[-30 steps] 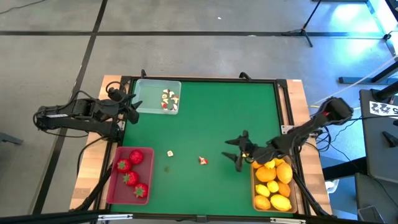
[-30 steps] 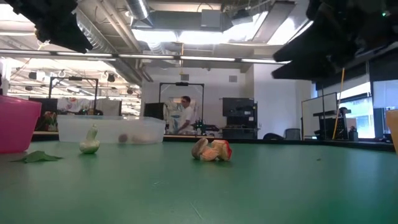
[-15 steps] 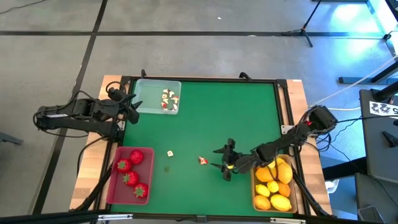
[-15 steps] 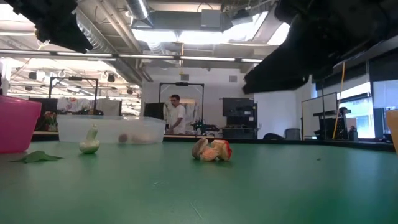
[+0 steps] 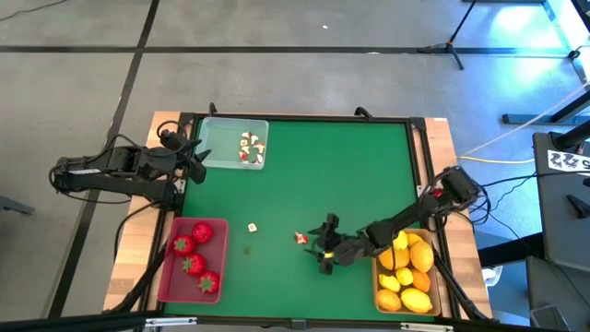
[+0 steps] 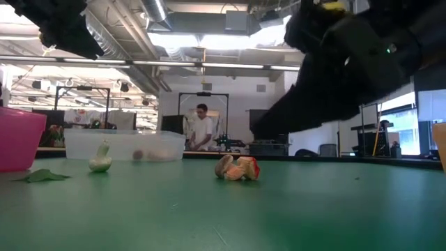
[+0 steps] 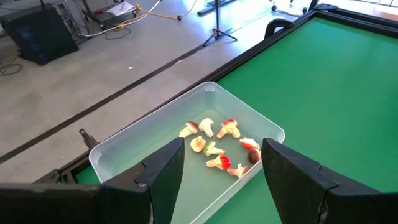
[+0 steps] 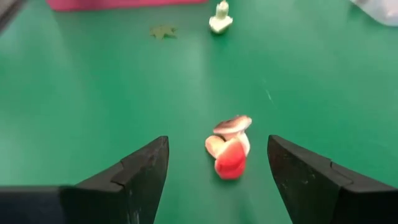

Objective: Sort produce into baskets
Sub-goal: Put the red mushroom into the transparent bin

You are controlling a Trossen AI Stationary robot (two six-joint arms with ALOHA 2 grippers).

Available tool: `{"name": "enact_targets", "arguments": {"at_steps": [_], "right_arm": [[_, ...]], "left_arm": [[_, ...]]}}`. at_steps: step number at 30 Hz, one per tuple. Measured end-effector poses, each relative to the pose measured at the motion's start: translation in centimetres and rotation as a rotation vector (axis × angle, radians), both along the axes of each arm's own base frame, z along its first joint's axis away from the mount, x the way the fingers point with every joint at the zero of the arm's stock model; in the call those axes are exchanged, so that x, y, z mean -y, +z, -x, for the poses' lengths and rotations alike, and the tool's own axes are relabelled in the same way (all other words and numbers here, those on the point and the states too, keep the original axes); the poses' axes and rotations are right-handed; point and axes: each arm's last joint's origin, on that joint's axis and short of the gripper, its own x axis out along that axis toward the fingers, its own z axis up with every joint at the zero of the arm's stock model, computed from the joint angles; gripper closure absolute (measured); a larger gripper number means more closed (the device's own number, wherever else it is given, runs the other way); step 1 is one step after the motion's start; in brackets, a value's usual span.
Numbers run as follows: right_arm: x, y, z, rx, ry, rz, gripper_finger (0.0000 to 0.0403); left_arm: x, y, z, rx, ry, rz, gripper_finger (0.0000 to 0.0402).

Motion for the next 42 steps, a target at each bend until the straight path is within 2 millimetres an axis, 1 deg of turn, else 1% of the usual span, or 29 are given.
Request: {"name": "enact_targets", "arguments": {"at_steps": [3, 7, 14, 21, 29, 42], "right_arm": [[-0.2, -0.6, -0.3, -0.015, -0.002, 0.006, 0.0132], [0.0, -0.9, -0.9, -0.017, -0.015, 0.004, 0.0132], [1.1, -1.0, -1.6, -0.018, -0.06, -0.045, 0.0132], [0.9, -1.2, -1.6, -0.023, -0.045, -0.057, 0.0132], [0.8, -3.0, -1.7, -0.056, -0.05, -0.044, 0.0132], [0.8, -3.1, -1.7, -0.057, -0.05, -0.044, 0.0134]], "left_arm": [[0.0, 0.0, 0.0, 0.0, 0.0, 0.0, 0.0192], [0.0, 0.0, 0.0, 0.0, 0.0, 0.0, 0.0192], [0.0, 0.0, 0.0, 0.001, 0.0, 0.0, 0.0192], [0.0, 0.0, 0.0, 0.0, 0.0, 0.0, 0.0192], [0.0, 0.0, 0.0, 0.0, 0.0, 0.0, 0.0192], [0.0, 0.0, 0.0, 0.0, 0.0, 0.0, 0.0192]]}}
